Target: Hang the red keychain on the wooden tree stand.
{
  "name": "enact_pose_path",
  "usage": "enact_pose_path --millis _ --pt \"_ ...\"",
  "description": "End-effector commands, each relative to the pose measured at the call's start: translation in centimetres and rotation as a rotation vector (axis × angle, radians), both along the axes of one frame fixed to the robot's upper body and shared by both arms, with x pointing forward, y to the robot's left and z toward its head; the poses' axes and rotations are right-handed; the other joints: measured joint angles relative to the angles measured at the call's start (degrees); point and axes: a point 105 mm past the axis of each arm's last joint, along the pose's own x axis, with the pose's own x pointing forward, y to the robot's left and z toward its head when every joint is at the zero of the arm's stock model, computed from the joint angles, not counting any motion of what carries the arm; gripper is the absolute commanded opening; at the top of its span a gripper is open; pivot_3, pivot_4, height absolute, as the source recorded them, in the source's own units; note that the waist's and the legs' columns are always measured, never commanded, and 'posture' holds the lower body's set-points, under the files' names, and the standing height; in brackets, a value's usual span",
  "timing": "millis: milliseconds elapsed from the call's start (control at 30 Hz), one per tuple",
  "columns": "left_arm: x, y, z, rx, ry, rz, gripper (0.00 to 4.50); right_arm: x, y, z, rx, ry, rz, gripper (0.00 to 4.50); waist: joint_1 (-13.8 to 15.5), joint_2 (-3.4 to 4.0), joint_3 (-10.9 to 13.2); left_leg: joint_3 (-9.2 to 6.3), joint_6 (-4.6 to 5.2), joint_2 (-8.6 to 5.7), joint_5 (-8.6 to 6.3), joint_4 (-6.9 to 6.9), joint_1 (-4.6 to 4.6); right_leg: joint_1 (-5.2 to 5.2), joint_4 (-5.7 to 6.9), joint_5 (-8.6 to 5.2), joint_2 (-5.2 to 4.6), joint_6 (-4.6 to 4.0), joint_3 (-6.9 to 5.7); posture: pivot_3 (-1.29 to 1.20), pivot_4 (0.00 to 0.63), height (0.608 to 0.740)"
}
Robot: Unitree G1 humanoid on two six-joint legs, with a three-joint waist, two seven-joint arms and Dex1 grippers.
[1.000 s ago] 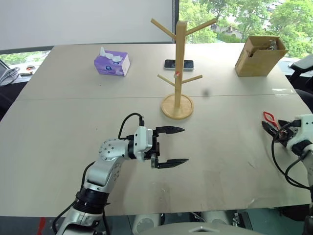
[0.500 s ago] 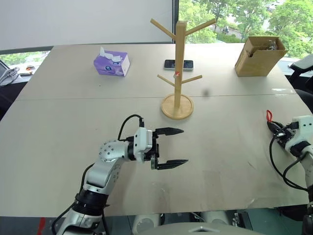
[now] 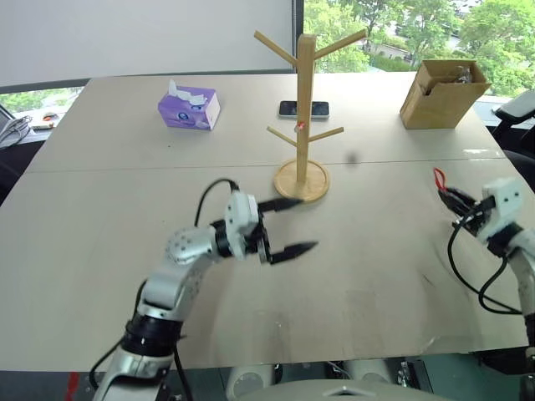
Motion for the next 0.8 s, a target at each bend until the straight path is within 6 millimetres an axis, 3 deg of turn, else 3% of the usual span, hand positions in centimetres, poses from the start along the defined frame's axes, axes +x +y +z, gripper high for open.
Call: enact_pose_path --millis 33,167,433,533,800 --pt "0.2 1.3 3.2 -0.038 -0.028 0.068 4.50 -1.3 4.5 3.8 -0.092 -0.125 0.154 0.06 0.01 -0.05 -0.03 0.00 -0.09 -0.01 0.05 0.00 0.01 0.01 -0.02 0.00 0.00 0.00 0.00 0.00 0.150 0.740" --pt "0.1 2.4 5.3 -0.039 -0.001 0.105 4.50 -1.9 9.2 6.5 -0.161 -0.226 0.287 0.06 -0.21 -0.14 0.05 0.02 -0.18 -0.04 0.11 -0.01 0.00 0.01 -0.05 0.00 0.01 0.00 0.01 0.00 0.150 0.740" --pt "0.1 3.2 6.8 0.026 0.018 0.146 4.50 -1.5 14.3 10.9 -0.201 -0.380 0.394 0.06 0.25 -0.24 0.11 0.00 -0.19 -0.08 0.11 0.01 -0.01 0.00 -0.04 0.00 -0.02 -0.01 -0.04 0.00 0.150 0.740" --pt "0.1 3.4 7.2 0.027 0.005 0.163 4.50 -1.9 15.3 11.0 -0.217 -0.411 0.439 0.06 0.32 -0.31 0.15 0.01 -0.20 -0.08 0.11 0.01 -0.05 0.00 -0.07 0.00 -0.02 -0.02 -0.05 0.00 0.150 0.740" --pt "0.5 3.7 7.0 0.041 -0.021 0.200 4.50 -1.9 17.8 8.8 -0.274 -0.386 0.533 0.06 0.14 -0.33 0.15 0.04 -0.20 -0.10 0.12 0.01 -0.03 -0.01 -0.03 0.00 -0.02 -0.02 -0.04 0.00 0.150 0.740"
